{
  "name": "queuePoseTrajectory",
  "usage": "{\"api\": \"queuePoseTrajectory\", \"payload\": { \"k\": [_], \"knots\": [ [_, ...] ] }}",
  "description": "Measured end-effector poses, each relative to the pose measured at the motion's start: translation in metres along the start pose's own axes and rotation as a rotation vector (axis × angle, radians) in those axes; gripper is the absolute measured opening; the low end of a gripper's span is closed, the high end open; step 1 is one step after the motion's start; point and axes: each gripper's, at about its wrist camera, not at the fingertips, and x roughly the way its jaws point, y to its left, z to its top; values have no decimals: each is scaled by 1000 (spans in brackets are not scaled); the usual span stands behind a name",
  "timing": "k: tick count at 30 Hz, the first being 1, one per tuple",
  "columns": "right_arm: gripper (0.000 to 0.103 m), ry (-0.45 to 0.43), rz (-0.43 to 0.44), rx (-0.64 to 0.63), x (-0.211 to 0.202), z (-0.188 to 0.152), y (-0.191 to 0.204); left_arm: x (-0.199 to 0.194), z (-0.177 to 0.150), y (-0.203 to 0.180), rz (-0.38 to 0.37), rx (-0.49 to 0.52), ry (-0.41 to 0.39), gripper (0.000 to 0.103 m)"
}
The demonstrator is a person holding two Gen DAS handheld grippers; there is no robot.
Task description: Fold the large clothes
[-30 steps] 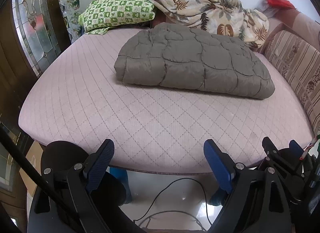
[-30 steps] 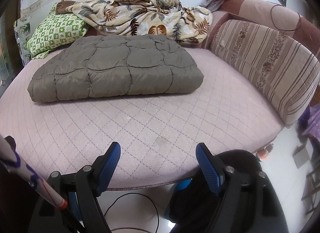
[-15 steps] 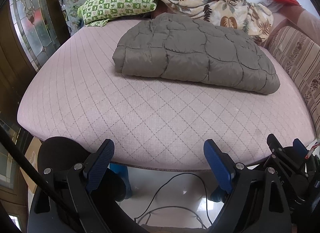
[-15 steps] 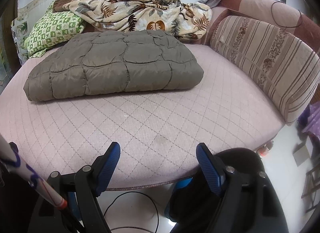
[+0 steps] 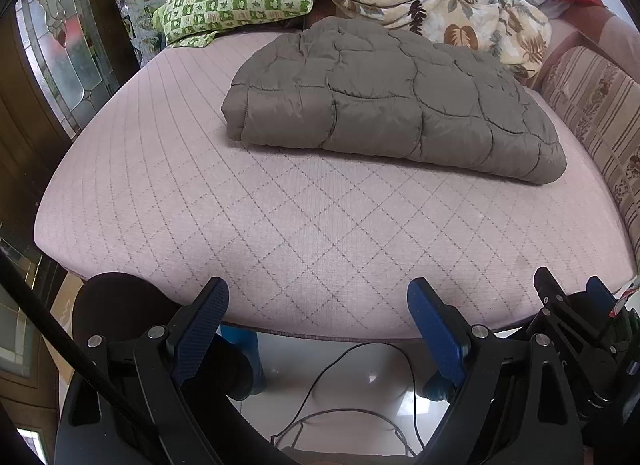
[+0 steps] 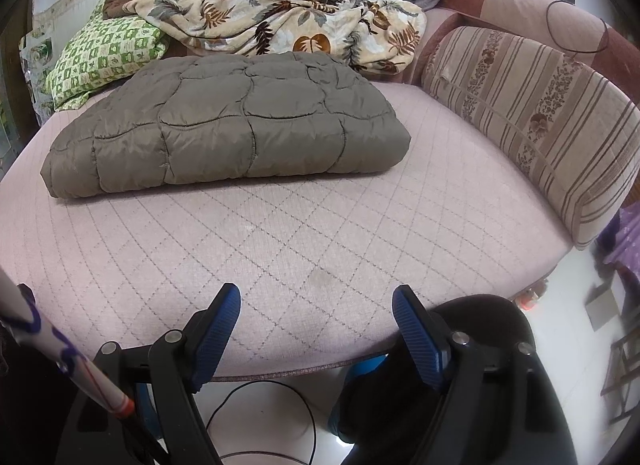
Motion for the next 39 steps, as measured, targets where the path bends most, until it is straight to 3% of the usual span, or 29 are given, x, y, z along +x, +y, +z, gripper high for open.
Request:
{"api": "queuePoseTrajectory", "payload": {
  "k": [39],
  "knots": [
    [83, 90, -12, -39, 35, 1, 17, 40, 9, 1, 7, -1, 101, 90]
  ]
}}
